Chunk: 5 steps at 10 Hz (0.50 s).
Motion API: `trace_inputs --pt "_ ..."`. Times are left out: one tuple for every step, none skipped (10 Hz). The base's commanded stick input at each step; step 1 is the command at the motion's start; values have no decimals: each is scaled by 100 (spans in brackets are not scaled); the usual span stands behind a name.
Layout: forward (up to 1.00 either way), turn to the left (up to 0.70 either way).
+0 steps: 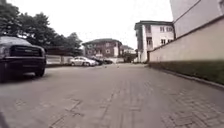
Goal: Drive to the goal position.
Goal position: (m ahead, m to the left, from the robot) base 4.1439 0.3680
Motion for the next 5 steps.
trace_inputs --pt "70 0" --pt "70 0" --pt "70 0" --pt "70 0" --pt "70 0"
